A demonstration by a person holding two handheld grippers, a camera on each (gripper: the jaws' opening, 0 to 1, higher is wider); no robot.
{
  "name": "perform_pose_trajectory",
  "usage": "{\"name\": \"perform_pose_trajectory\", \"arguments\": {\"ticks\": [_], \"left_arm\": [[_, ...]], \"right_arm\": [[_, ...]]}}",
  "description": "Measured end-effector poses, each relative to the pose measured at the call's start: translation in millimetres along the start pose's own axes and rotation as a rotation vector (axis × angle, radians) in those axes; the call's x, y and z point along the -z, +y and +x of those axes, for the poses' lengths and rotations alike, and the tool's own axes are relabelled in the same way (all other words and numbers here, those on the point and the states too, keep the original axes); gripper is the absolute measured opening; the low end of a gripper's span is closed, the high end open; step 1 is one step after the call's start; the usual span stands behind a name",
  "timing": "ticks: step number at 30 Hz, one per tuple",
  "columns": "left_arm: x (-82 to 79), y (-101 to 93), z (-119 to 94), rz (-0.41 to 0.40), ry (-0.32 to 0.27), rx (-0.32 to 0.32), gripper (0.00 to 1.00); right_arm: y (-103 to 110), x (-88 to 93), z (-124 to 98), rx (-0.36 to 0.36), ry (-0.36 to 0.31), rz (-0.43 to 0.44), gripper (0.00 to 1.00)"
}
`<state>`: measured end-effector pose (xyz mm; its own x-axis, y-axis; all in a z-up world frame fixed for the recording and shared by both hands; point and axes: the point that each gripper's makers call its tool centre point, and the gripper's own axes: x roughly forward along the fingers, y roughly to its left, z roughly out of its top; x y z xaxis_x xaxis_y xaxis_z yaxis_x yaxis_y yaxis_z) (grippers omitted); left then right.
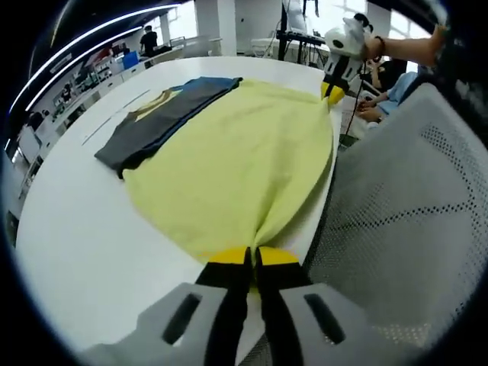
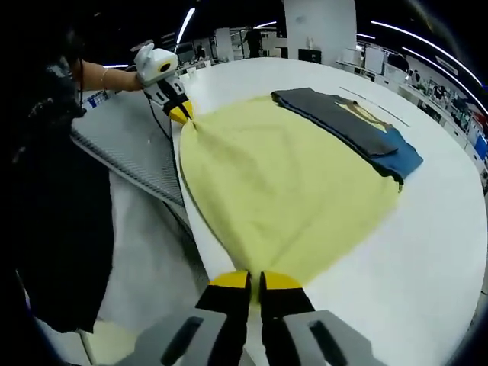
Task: Fold the garment on the visible template until the final outline fits inside the template.
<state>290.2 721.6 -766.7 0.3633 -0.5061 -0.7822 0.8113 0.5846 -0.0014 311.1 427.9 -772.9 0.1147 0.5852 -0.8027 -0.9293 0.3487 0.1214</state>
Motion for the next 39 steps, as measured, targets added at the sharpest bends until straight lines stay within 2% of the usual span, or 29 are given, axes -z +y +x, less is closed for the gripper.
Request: {"name": "perform_pose_trajectory", "arguments": {"ticks": [11,20,28,31,35,39], "left_arm": [[4.6,-22.6,-9,-0.035,0.015,0.067,0.0],[-0.5,-25.9,-18,-0.028,0.02,0.091,0.0],[-25.5,-9.1,-35,-0.004,-0.018,0.046,0.0],[-33.6,-4.2,-40,0.001,-0.032,0.028,0.0],[-47.0,7.8,-43,-0.023,-0.057,-0.027,0.0],[-54.2,14.9,-45,-0.046,-0.051,-0.047,0.0]], "right_arm": [[21,8.5,-7,-0.057,0.014,0.015,0.0],[25,6.1,-16,-0.086,0.003,0.02,0.0],[13,-12.4,-26,-0.051,-0.036,-0.001,0.0],[3,-22.2,-31,-0.015,-0.055,-0.022,0.0],[-8,-33.1,-38,0.031,-0.079,-0.04,0.0],[-19,-44.2,-47,0.061,-0.1,-0.045,0.0]]}}
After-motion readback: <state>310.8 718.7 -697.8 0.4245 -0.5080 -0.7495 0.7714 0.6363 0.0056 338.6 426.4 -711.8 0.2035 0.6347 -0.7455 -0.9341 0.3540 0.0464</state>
